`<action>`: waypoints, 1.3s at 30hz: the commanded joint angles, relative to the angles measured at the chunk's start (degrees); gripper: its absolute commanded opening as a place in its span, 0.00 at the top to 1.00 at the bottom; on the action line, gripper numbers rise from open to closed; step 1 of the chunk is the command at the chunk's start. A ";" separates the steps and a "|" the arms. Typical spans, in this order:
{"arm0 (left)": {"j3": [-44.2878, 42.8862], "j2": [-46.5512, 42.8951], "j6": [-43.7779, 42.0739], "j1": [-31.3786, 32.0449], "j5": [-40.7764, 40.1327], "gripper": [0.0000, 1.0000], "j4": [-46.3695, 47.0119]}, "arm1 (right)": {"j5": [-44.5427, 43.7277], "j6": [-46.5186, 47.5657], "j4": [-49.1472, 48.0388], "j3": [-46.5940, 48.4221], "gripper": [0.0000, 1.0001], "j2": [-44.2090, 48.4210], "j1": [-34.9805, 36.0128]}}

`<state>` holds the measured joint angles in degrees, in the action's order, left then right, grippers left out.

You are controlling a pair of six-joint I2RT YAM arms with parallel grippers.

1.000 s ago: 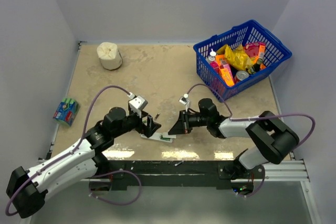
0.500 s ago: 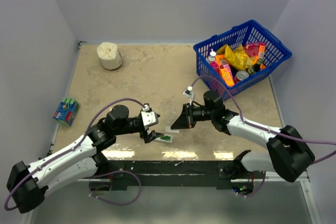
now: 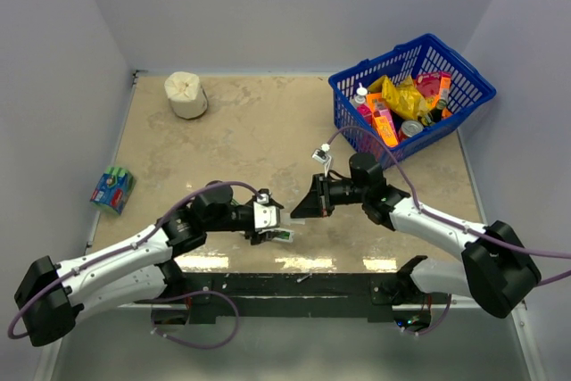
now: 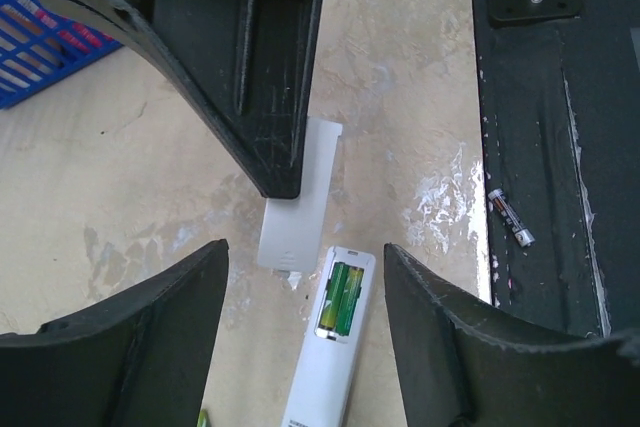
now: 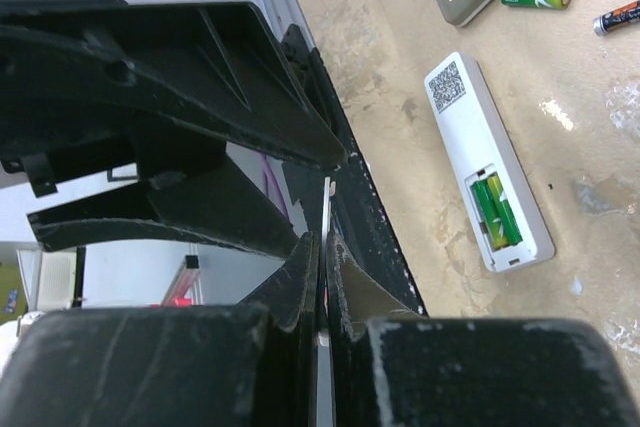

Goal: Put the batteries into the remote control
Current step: Adjust the battery cover.

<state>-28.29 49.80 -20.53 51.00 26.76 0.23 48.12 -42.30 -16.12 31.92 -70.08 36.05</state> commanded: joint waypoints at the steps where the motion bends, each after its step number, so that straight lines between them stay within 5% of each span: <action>1: -2.20 1.44 -2.93 1.38 -1.36 0.33 5.04 | 1.19 -1.73 -1.28 2.27 1.00 1.27 -0.02; 9: -2.03 3.11 -4.77 1.56 -3.91 0.48 6.54 | 1.19 -2.78 -2.16 2.97 1.00 0.92 -0.02; 20: -1.59 3.55 -5.74 1.56 -4.35 0.53 7.24 | 1.72 -3.22 -2.69 4.29 1.00 -1.19 -0.02; 32: -2.11 3.28 -6.36 1.56 -4.00 0.80 6.10 | 1.37 -2.44 -1.90 5.25 1.00 -1.64 -0.02; 36: -3.17 3.20 -6.80 1.56 -3.39 0.87 4.08 | -0.30 4.93 9.06 9.81 0.72 -0.14 -0.02; 39: -4.40 3.11 -7.24 1.56 -2.86 0.89 1.62 | -3.01 20.18 23.20 17.37 0.49 0.30 -0.10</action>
<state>-29.10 53.39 -25.91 52.27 22.33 2.50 48.34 -39.20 -8.21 39.83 -71.94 36.05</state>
